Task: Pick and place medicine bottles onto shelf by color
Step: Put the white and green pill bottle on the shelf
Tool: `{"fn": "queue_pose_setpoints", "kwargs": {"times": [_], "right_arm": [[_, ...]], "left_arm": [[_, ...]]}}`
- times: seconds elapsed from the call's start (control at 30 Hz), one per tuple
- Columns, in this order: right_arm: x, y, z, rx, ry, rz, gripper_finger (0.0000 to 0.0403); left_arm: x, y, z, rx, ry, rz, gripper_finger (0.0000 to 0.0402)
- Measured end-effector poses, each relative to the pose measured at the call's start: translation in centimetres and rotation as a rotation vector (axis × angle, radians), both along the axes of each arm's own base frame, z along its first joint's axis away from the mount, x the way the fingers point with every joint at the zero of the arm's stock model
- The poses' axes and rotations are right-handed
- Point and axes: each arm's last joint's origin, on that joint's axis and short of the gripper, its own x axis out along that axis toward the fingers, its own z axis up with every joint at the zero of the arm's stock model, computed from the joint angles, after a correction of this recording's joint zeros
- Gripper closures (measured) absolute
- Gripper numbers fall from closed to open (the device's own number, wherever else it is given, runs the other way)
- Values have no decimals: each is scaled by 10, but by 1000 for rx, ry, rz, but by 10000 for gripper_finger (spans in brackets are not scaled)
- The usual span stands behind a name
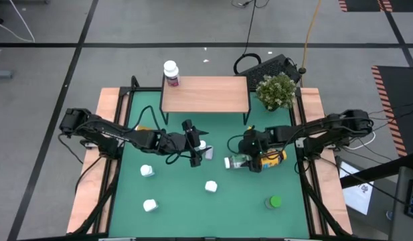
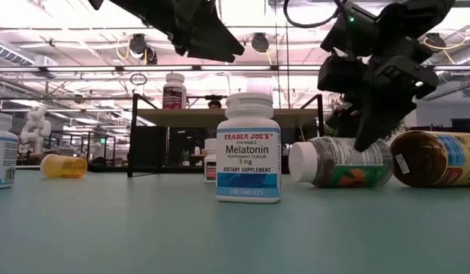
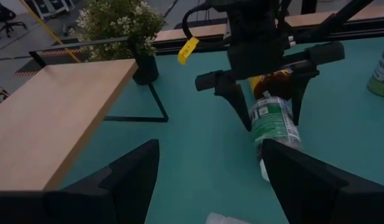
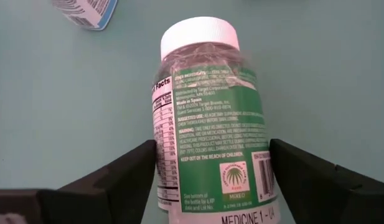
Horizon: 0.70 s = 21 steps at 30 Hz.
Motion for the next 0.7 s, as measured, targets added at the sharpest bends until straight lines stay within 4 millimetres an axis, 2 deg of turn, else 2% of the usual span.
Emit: {"fn": "queue_pose_setpoints", "kwargs": {"times": [0.13, 0.23, 0.57, 0.7], "right_arm": [[-1, 1, 0, 30, 7, 11, 75], [-5, 3, -2, 92, 32, 56, 72], [-2, 1, -1, -1, -8, 65, 112], [0, 1, 9, -3, -102, 97, 110]], "left_arm": [[0, 0, 0, 0, 1, 0, 117], [-1, 0, -1, 2, 14, -1, 117], [-1, -1, -1, -1, 15, -1, 117], [-1, -1, -1, 0, 16, -2, 117]]}}
